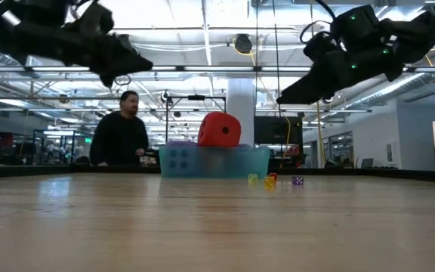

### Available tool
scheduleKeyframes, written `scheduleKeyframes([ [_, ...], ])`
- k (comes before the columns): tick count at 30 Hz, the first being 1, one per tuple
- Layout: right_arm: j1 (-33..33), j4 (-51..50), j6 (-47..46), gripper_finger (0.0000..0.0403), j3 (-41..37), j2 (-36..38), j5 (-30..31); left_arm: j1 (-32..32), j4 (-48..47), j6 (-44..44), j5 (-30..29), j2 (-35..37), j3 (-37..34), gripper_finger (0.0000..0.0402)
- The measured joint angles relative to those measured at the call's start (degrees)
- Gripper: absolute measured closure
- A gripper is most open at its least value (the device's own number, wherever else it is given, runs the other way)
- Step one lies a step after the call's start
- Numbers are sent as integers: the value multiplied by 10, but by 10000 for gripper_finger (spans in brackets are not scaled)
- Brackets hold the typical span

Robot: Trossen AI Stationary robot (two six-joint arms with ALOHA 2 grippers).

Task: Pick & Place Dice
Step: Put the violet dice into the green bin

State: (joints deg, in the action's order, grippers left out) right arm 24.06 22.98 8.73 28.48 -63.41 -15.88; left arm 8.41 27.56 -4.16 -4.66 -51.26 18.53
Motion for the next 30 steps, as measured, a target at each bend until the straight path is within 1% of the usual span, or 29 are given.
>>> scheduleKeyframes([
  [4, -25, 6, -20, 87, -18, 2, -82, -3, 100, -5, 5, 17, -66, 400],
  [5, -32, 19, -23, 87, -28, 1, -96, -3, 109, -6, 6, 20, -76, 400],
  [7, -43, 56, -40, 87, -52, -2, -97, -3, 116, -6, 15, 19, -86, 399],
  [10, -54, 129, -83, 87, -89, -11, -72, -3, 115, -2, 20, 19, -90, 398],
  [12, -65, 149, -99, 88, -109, -19, -52, -3, 118, -2, 20, 19, -90, 398],
  [14, -82, 154, -101, 93, -125, -30, -30, -3, 115, -4, 20, 19, -90, 398],
  [17, -114, 159, -107, 114, -131, -50, 3, -3, 114, -5, 31, 19, -90, 397],
  [21, -154, 162, -117, 140, -132, -90, 57, -4, 69, -5, 62, 19, -89, 397],
  [23, -161, 163, -118, 148, -131, -109, 85, -3, 59, -2, 61, 19, -89, 397],
  [26, -161, 164, -122, 155, -131, -139, 86, -4, 55, -7, 60, 19, -89, 396],
  [30, -170, 199, -121, 167, -130, -191, 84, -4, 59, -8, 66, 19, -89, 396],
])
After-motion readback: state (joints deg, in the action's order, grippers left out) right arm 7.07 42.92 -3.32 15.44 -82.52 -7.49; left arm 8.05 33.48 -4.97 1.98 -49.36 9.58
